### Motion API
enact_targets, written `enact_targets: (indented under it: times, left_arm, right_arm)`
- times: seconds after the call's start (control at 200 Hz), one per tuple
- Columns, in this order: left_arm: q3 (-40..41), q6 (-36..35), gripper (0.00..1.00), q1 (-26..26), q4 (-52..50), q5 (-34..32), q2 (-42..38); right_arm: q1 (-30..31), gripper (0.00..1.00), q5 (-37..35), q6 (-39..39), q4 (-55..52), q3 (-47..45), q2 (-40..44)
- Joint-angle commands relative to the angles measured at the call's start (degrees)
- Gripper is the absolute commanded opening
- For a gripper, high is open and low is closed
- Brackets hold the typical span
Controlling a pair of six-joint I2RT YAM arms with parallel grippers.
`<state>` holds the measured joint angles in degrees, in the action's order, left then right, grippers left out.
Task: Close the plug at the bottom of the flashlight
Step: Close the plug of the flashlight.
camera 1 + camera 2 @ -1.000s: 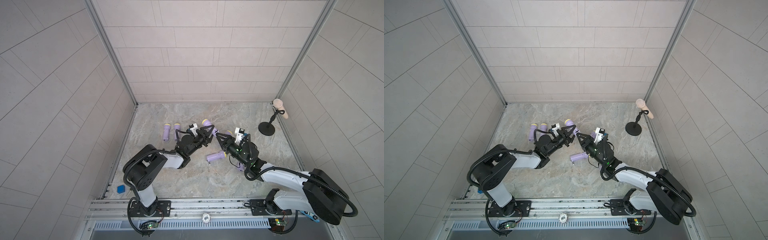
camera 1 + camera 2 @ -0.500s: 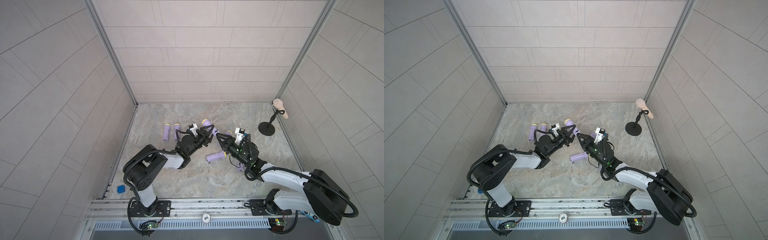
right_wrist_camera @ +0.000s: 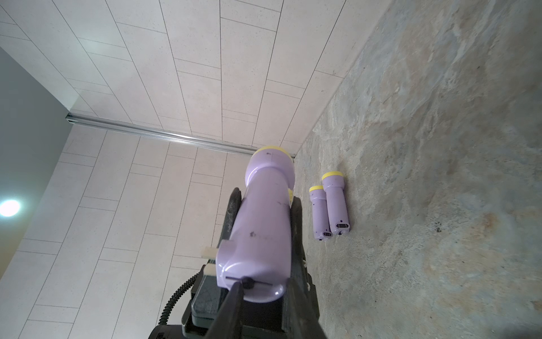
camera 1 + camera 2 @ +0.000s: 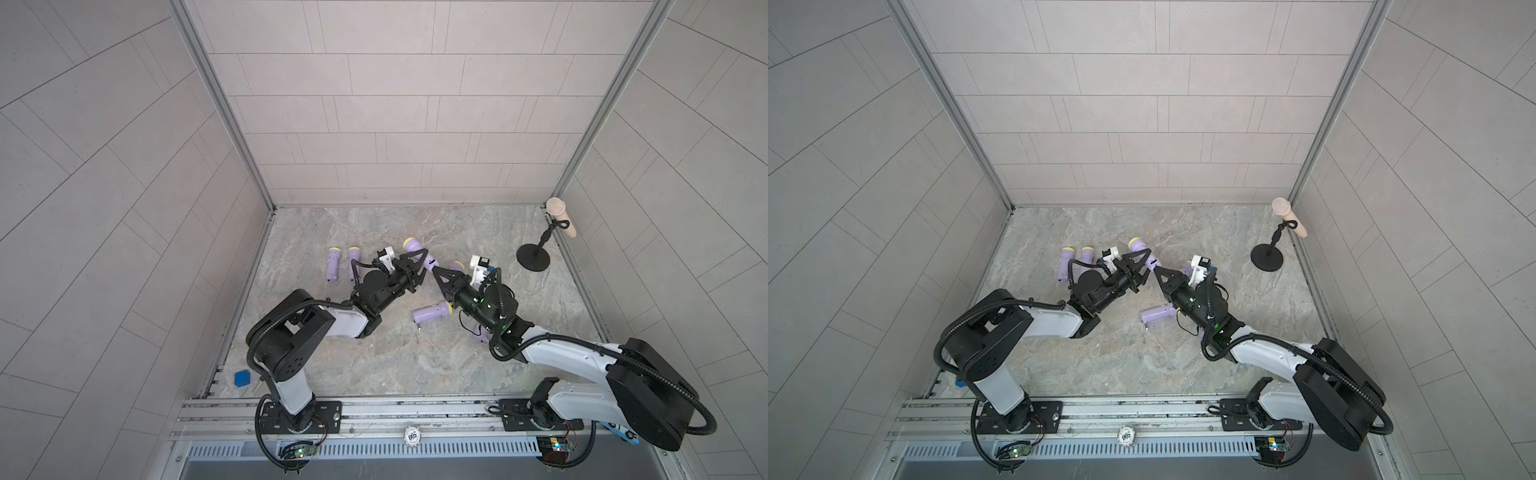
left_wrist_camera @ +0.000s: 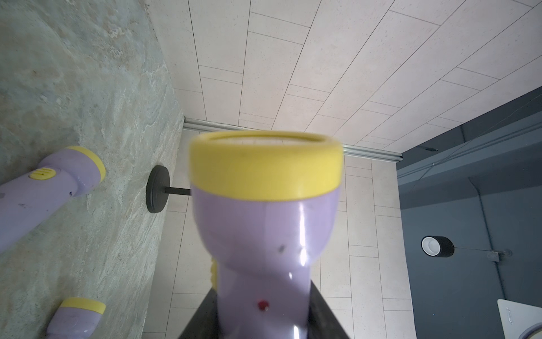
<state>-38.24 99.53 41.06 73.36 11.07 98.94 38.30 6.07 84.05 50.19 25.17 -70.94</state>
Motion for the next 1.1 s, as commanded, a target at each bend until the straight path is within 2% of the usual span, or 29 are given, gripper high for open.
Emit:
enact_targets:
  times: [0.0,0.315,0.846,1.096]
  left_arm:
    - [-1.38,0.58,0.0,2.03,2.66,3.96,-0.76]
    - [-1.66,0.65,0.0,2.1,2.66,3.99,-0.76]
    - [-1.75,0.59,0.0,2.09,2.67,3.84,-1.3]
    - [-1.75,0.58,0.0,2.15,2.75,3.71,-1.55]
  right_arm:
    - [-0.15,0.26,0.73,0.3,2.98,1.29,-0.43]
    - [-0.16,0.22,1.25,0.76,3.63,1.37,-1.44]
    - [-0.16,0.21,1.3,1.23,3.21,1.1,-1.91]
    - [-0.16,0.16,1.11,1.61,2.69,0.94,-2.19]
